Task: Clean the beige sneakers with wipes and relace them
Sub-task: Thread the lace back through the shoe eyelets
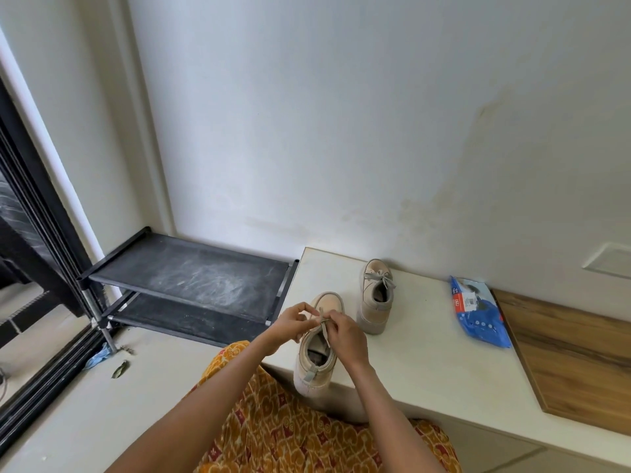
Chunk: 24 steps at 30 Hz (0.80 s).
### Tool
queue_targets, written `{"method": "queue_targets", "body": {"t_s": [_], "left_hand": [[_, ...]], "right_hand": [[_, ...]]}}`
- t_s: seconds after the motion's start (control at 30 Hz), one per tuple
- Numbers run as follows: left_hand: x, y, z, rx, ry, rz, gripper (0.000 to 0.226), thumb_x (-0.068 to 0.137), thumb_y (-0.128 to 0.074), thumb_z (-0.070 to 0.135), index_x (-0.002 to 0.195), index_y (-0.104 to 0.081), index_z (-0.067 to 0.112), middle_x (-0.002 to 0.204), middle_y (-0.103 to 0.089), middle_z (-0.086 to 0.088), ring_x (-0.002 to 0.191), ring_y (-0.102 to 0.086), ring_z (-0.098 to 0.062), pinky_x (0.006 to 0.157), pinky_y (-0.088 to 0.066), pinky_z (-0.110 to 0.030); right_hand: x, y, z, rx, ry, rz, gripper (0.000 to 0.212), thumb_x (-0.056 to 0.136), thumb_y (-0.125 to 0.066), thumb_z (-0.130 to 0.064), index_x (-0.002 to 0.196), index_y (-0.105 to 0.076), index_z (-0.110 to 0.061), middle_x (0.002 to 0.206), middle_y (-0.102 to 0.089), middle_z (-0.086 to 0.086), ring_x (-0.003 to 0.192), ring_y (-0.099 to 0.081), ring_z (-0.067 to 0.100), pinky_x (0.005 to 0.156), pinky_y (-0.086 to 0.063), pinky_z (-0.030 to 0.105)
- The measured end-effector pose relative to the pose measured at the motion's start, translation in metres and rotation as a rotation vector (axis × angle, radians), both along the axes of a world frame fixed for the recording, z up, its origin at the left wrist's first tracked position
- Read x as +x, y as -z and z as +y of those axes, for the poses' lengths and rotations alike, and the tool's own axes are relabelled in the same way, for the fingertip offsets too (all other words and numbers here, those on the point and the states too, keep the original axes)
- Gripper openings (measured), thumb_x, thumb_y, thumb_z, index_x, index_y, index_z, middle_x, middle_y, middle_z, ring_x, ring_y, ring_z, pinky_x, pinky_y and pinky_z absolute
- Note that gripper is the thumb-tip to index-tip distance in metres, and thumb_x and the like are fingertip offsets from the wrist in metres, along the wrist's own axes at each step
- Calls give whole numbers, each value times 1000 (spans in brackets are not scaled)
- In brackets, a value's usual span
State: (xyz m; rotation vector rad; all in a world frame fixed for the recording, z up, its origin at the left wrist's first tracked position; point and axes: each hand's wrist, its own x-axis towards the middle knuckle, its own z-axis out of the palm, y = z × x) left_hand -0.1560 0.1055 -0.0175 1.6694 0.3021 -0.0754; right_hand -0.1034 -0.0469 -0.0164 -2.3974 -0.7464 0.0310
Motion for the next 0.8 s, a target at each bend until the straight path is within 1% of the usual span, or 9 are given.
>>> {"method": "queue_targets", "body": {"t_s": [0.13,0.2,0.23,0.3,0.4,0.5,0.63,0.7,0.8], "left_hand": [[4,-3,-2,156,-45,-109,14,86,-67,26,96,-68,17,83,-63,-2,64,-53,-4,56,-43,-15],[7,-2,-3,180,-47,-103,9,85,-68,22,92,-70,16,93,-68,-3,69,-57,-6,60,-47,-17],[8,-2,-3,182,-49,-95,8,84,-69,21,89,-70,15,92,-69,-3,70,-58,-7,62,-48,-20],[9,-2,-3,192,-50,-81,7,83,-70,21,85,-68,14,88,-68,-3,69,-58,-8,62,-49,-20],[11,-3,-4,205,-40,-67,10,82,-71,20,87,-68,12,82,-67,-3,67,-59,-9,62,-52,-19],[13,-4,-6,232,-48,-40,11,83,-70,20,89,-71,11,79,-69,-2,60,-60,-4,62,-53,-20],[17,-5,-6,217,-111,15,20,79,-75,22,85,-72,3,74,-70,-5,59,-63,-10,61,-55,-21],[18,-6,-5,149,-140,65,25,79,-75,20,84,-69,-4,72,-70,-7,59,-64,-13,62,-57,-24],[17,-9,-2,38,-169,149,18,82,-71,15,80,-64,-1,68,-68,-7,55,-64,-13,56,-56,-22]], "right_hand": [[6,-9,-20,407,73,428,25,90,-62,-27,115,-61,-25,108,-58,-9,96,-56,4,74,-44,12],[7,-8,-30,567,241,501,10,93,-56,-29,100,-60,-24,98,-58,-7,90,-55,9,74,-43,20],[8,-7,-35,599,330,498,13,95,-52,-30,90,-60,-21,90,-59,-5,86,-55,13,72,-43,25],[11,-5,-40,594,402,518,26,97,-48,-30,80,-62,-16,79,-61,-2,78,-57,17,68,-44,27],[9,-9,-36,441,213,619,36,95,-51,-40,76,-66,-13,73,-64,1,69,-58,13,67,-48,26],[9,-10,-24,226,60,537,39,83,-61,-53,70,-63,-17,69,-64,0,67,-60,15,67,-51,33],[14,-11,-20,162,96,418,25,81,-67,-36,63,-61,-21,69,-68,2,72,-69,21,74,-57,43],[13,-13,-21,194,132,460,31,83,-65,-28,56,-52,-20,67,-66,6,70,-69,22,75,-57,46],[8,-14,-19,303,185,602,31,86,-61,-16,58,-50,-18,68,-63,3,70,-68,20,78,-57,46]]}}
